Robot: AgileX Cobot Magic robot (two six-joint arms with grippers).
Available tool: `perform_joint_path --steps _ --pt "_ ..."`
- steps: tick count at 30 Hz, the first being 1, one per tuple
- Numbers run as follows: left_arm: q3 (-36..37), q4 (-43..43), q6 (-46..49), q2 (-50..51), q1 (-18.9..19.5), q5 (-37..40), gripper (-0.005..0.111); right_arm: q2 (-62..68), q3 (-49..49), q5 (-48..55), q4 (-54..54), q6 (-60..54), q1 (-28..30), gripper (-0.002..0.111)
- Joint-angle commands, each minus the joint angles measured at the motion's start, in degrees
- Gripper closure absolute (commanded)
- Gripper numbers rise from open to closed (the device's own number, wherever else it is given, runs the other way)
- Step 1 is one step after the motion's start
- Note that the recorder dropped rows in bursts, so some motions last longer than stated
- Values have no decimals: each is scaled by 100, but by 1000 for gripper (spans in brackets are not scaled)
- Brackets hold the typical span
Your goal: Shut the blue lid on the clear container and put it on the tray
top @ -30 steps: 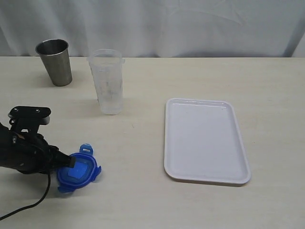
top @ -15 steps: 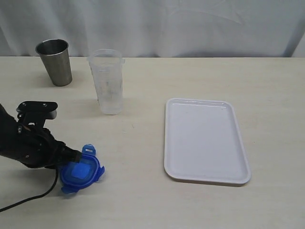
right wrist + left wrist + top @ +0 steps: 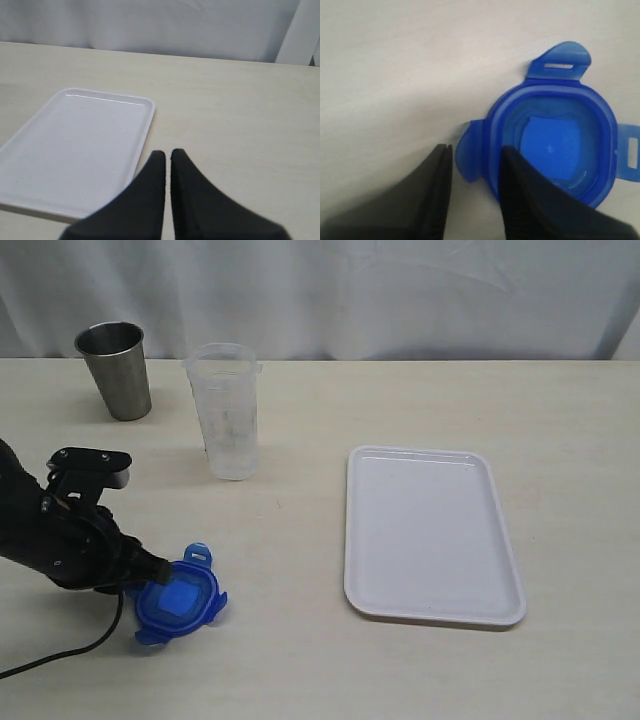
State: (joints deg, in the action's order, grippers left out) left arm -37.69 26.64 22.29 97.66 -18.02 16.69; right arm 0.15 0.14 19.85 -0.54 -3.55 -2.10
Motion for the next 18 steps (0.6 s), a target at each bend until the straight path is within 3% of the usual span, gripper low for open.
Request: perform_joint_path --steps 1,18 --pt "-42 -49 12 15 -4 -203 71 -15 -14 -26 -16 -17 -10 104" --pt "-42 -49 12 15 -4 -220 71 -15 -14 -26 -16 -17 -10 104"
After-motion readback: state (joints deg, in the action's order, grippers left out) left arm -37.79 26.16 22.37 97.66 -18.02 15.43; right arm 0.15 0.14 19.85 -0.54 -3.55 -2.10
